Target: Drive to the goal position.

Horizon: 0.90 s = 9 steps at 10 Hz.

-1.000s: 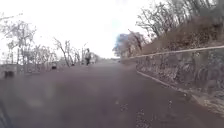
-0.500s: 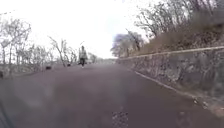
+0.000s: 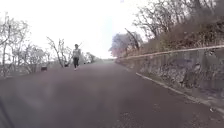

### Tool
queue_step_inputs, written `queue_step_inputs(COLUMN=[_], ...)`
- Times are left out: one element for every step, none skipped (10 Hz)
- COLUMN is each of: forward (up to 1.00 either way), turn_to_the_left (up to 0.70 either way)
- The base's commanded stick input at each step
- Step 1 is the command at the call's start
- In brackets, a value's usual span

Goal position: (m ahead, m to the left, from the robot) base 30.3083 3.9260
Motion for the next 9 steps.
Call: queue_step_inputs(forward=[0.7,0.7,0.7,0.7,0.7,0.7,0.7,0.7,0.7], turn_to_the_left=[0.0,0.0,0.0,0.0,0.0,0.0,0.0,0.0,0.0])
